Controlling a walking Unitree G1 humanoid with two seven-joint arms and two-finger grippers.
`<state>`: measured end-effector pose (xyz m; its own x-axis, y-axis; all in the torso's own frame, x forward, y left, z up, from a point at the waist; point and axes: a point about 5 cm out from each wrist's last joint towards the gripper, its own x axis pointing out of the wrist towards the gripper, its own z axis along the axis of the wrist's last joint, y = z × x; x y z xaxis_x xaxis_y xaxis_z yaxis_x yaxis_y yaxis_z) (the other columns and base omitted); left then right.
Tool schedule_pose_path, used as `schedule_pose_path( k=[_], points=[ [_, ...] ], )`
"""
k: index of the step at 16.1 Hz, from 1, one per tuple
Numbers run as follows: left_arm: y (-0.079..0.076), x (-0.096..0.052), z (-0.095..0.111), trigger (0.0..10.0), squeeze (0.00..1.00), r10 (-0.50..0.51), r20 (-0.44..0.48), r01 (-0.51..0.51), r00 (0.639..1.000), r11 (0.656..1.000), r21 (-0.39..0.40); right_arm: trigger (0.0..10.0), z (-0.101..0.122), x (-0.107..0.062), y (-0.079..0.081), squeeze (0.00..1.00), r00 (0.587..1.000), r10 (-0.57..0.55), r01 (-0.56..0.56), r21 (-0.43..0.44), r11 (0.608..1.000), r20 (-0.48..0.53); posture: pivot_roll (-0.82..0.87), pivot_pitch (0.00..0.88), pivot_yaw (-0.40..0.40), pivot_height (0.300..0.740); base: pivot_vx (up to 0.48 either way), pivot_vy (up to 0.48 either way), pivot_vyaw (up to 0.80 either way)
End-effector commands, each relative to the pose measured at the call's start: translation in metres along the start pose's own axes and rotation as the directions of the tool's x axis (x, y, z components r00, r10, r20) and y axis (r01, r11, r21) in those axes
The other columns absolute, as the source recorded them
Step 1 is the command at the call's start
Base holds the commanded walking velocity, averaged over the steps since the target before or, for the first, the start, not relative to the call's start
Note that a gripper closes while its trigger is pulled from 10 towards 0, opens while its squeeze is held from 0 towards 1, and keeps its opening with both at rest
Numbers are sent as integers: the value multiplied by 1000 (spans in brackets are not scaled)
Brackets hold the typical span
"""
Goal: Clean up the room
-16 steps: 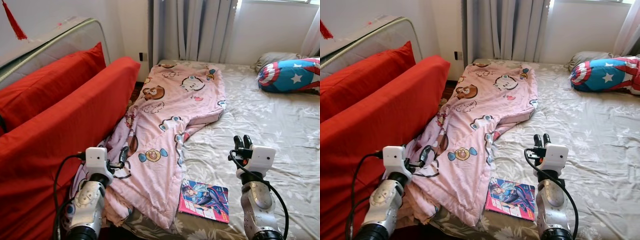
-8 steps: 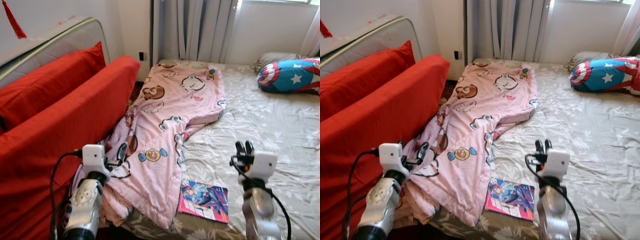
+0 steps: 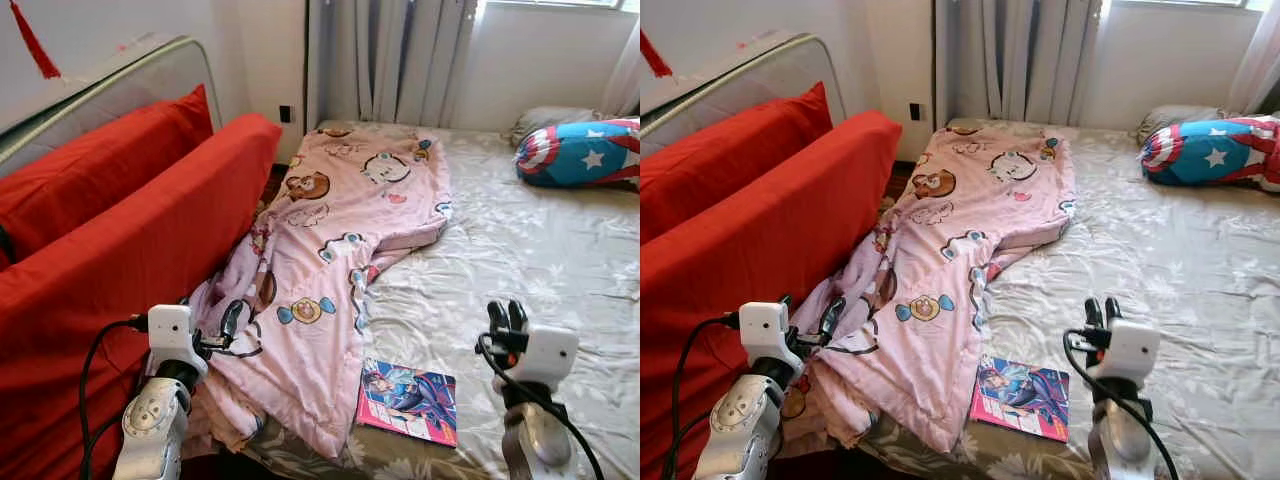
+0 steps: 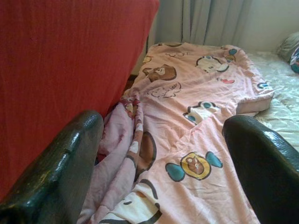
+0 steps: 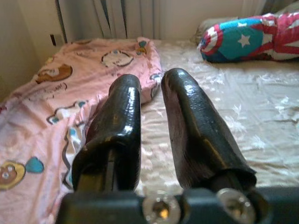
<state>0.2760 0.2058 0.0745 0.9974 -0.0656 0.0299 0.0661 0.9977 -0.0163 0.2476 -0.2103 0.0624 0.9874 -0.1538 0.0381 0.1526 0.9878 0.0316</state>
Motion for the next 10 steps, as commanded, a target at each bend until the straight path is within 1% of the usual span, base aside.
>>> schedule_pose_path(
  k=[1,3,5,6,10],
  points=[
    [-1,3,1,10000,0,-4,-9,4,1000,1000,5,10000,-3,0,-1,0,1000,-12,12,1,1000,-23,-56,0,-20,740,0,0,0],
    [-2,6,5,10000,0,-6,-3,6,1000,1000,2,10000,-2,5,0,0,999,-26,27,19,999,-48,-58,0,-18,740,0,0,0],
    [-3,7,7,10000,0,-4,-9,4,1000,1000,-2,10000,-1,7,1,0,997,-29,31,19,999,-71,-56,0,-20,740,0,0,0],
    [-4,7,7,10000,0,-6,-8,6,1000,1000,-4,10000,3,7,0,0,999,-29,30,27,999,-36,-57,0,-20,740,0,0,0],
    [-4,4,6,10000,0,0,-19,0,1000,1000,-3,10000,0,9,1,0,997,-38,39,27,999,-60,-53,0,-24,740,0,0,0]
  ],
)
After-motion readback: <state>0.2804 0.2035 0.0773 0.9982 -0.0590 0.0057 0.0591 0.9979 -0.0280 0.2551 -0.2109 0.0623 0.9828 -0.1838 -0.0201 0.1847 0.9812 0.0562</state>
